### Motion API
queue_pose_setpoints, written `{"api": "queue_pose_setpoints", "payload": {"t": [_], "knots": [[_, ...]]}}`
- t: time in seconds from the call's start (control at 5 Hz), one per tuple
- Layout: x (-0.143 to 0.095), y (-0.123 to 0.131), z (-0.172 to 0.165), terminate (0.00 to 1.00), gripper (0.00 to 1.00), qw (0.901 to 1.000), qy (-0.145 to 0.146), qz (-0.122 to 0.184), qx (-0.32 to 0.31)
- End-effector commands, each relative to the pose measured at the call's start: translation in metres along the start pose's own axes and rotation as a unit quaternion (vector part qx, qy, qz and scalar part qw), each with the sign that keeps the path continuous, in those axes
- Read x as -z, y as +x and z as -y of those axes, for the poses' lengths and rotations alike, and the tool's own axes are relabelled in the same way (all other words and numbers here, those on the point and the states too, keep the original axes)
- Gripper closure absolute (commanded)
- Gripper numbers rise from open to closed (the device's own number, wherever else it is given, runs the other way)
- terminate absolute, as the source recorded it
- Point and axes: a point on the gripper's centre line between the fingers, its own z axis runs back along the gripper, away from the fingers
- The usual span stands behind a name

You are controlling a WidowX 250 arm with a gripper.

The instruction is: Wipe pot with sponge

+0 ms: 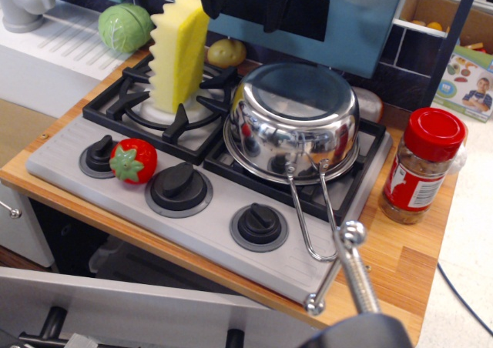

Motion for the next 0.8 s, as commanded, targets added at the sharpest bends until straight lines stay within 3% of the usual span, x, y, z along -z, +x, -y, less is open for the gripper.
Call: {"api": "queue_pose_setpoints", "payload": {"t": [0.0,0.2,0.4,0.6], "knots": [[0.000,0.000,0.000,0.00,0.00,1.0000,0.000,0.000,0.000],[-0.034,-0.006,-0.014,0.00,0.00,0.9992,-0.028,0.002,0.028],[-0.054,-0.009,-0.034,0.00,0.00,0.9984,-0.040,0.025,0.031],[-0.053,-0.006,-0.058,0.00,0.00,0.9984,-0.022,0.036,0.037]]}}
